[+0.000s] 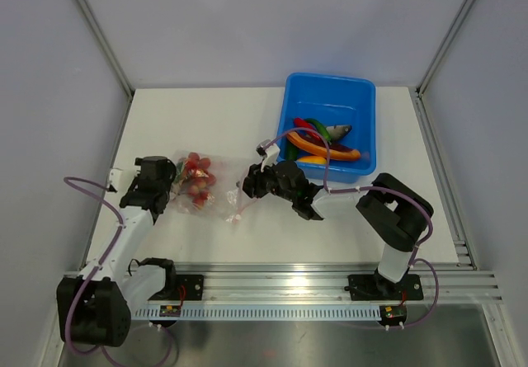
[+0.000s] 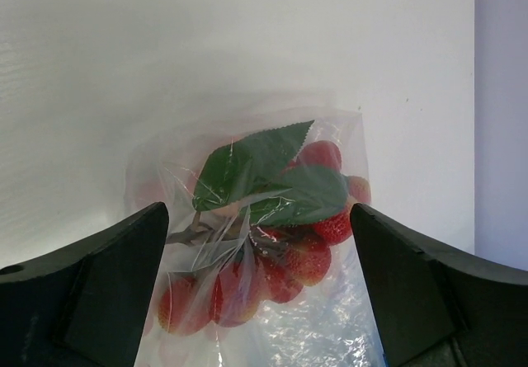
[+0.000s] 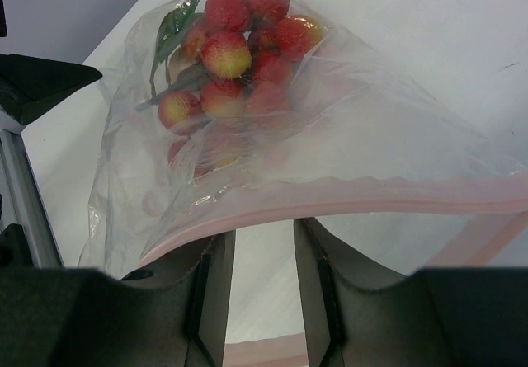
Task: Open the zip-top bag and remove the fake food
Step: Pick up the fake fruit from the center of the board.
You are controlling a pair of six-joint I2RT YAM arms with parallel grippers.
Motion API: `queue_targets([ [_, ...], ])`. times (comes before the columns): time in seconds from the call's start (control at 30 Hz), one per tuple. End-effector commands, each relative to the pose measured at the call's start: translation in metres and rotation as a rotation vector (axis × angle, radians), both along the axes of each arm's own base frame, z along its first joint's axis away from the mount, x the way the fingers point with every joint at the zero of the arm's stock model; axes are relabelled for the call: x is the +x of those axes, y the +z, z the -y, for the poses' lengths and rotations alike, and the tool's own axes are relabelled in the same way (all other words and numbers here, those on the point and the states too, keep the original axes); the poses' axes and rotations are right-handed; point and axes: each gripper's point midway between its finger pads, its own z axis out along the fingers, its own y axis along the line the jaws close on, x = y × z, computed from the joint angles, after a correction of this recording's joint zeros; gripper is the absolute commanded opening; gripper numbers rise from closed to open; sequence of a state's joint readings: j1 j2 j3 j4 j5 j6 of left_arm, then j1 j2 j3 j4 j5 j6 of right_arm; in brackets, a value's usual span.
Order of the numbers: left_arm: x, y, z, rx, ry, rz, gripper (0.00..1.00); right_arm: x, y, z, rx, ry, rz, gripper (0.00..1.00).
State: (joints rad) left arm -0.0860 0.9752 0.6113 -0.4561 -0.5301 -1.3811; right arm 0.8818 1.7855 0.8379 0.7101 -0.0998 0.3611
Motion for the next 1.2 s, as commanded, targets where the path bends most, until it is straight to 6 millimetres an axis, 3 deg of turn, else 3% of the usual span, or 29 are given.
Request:
queue_targets([
  [0.0,0.007,-0.002,-0.006,-0.043,0.047,0.031,0.91,-0.001,0.021,-0.013,0.051,0.028,0.031,0.41],
  [0.1,0.004,-0.016,-0.008,-0.069,0.069,0.027,0.89,-0.001,0.02,-0.014,0.049,0.032,0.026,0.42],
  [0.3,0.007,-0.023,-0.007,-0.094,0.07,0.06,0.85,-0.001,0.018,-0.016,0.048,0.037,0.019,0.42],
  [0.53,0.011,-0.043,0.0,-0.148,0.041,0.014,0.58,-0.001,0.018,-0.016,0.048,0.037,0.019,0.42],
  [0.57,0.012,-0.045,0.001,-0.151,0.04,0.011,0.51,-0.001,0.018,-0.015,0.049,0.037,0.017,0.42],
  [0.67,0.014,-0.043,0.002,-0.148,0.024,0.029,0.37,-0.001,0.017,-0.016,0.047,0.037,0.017,0.42],
  [0.7,0.013,-0.042,0.002,-0.146,0.018,0.041,0.26,-0.001,0.017,-0.016,0.046,0.037,0.016,0.42],
  [0.8,0.015,-0.032,0.001,-0.139,0.015,0.106,0.09,-0.001,0.014,-0.017,0.046,0.042,0.005,0.42],
  [0.87,0.013,-0.029,-0.001,-0.129,0.023,0.114,0.01,0.0,0.01,-0.019,0.045,0.043,-0.004,0.42],
  [1.17,0.013,0.002,-0.006,-0.057,0.017,0.221,0.0,-0.002,-0.005,-0.027,0.036,0.064,-0.042,0.42],
])
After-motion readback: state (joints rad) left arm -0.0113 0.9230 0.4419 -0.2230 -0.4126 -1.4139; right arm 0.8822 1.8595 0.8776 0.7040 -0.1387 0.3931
